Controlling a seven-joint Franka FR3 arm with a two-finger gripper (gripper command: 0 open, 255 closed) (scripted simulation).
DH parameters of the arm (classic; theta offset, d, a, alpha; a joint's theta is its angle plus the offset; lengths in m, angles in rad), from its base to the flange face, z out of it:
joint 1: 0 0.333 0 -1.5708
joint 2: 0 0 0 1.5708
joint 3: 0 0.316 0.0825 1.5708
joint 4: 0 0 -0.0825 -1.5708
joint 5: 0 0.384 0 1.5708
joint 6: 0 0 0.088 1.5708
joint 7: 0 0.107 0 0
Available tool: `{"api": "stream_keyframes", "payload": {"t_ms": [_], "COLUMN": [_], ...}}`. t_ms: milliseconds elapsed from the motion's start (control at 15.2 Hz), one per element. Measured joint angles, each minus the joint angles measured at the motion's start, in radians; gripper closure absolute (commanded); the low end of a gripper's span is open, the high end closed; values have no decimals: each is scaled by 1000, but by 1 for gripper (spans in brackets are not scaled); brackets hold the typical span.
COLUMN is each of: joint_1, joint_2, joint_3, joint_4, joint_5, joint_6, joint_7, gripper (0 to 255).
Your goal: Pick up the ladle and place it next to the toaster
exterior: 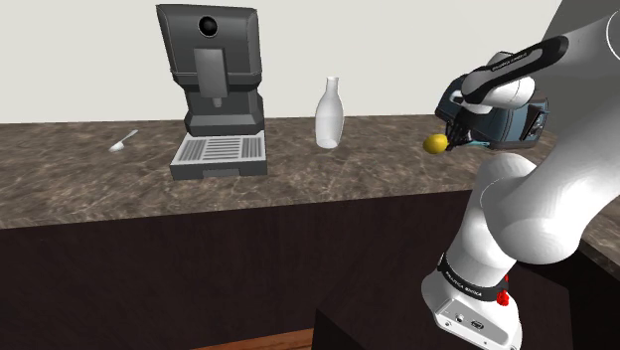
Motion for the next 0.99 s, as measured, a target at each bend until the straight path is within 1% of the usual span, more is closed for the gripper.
{"api": "stream_keyframes", "payload": {"t_ms": [330,396,792,858,990], "joint_1": [9,10,10,-12,-83], "joint_2": [2,2,2,-1,-15], "joint_3": [-10,-10,-10,14,97], "joint_4": [-3,-3,-3,1,14], "joint_5": [-1,-1,-1,2,10], "joint_6": [6,6,7,-8,-58], "joint_7": [1,1,1,-1,-4], "gripper": [255,0,0,0,0]}}
